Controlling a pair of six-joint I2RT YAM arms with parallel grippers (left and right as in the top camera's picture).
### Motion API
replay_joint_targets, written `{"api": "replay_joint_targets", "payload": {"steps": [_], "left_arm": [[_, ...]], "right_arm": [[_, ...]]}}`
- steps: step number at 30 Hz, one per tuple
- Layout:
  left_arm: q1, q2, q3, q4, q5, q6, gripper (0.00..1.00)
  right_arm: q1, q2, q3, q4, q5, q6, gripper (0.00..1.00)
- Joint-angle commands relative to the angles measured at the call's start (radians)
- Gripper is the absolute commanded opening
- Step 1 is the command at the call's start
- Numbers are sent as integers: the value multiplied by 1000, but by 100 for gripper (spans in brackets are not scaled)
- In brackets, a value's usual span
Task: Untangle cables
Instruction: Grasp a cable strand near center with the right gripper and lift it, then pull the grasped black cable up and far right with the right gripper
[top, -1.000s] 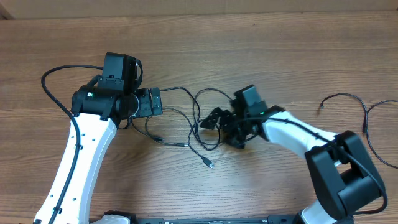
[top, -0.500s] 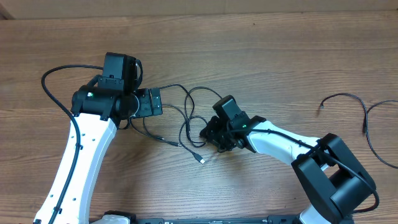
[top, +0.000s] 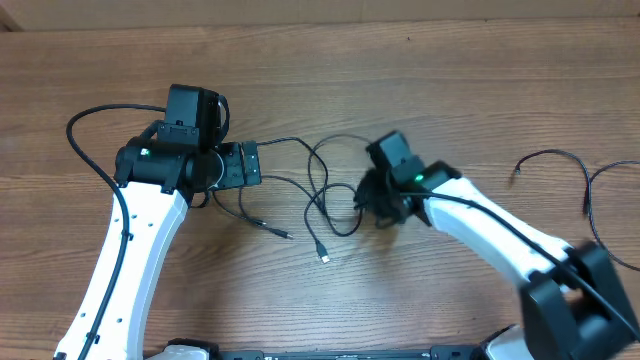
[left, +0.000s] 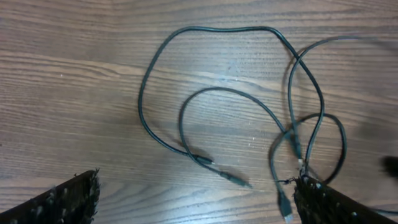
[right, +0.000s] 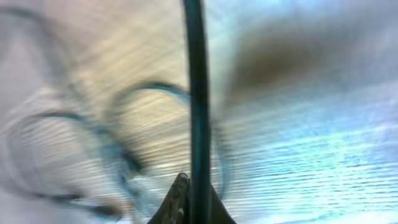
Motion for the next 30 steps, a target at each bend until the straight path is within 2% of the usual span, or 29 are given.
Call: {"api": "replay_joint_targets", "payload": {"steps": [1, 7, 9, 12, 21, 30], "left_arm": [[3, -11, 16, 1, -10, -10, 100], [3, -11, 16, 2, -10, -10, 100], [3, -11, 16, 2, -10, -10, 100], [3, -11, 16, 2, -10, -10, 100], [3, -11, 16, 2, -10, -10, 100], [3, -11, 16, 2, -9, -10, 100]], "right_arm": [[-2, -109, 185, -58, 94, -241, 4], [-2, -134, 430, -164, 148, -346, 4], [-2, -134, 570, -214, 148, -400, 4], [-1, -134, 684, -250, 148, -410, 4], [-1, -134, 921, -253, 148, -481, 4], [-1, -134, 1131, -242, 154, -484, 4]]}}
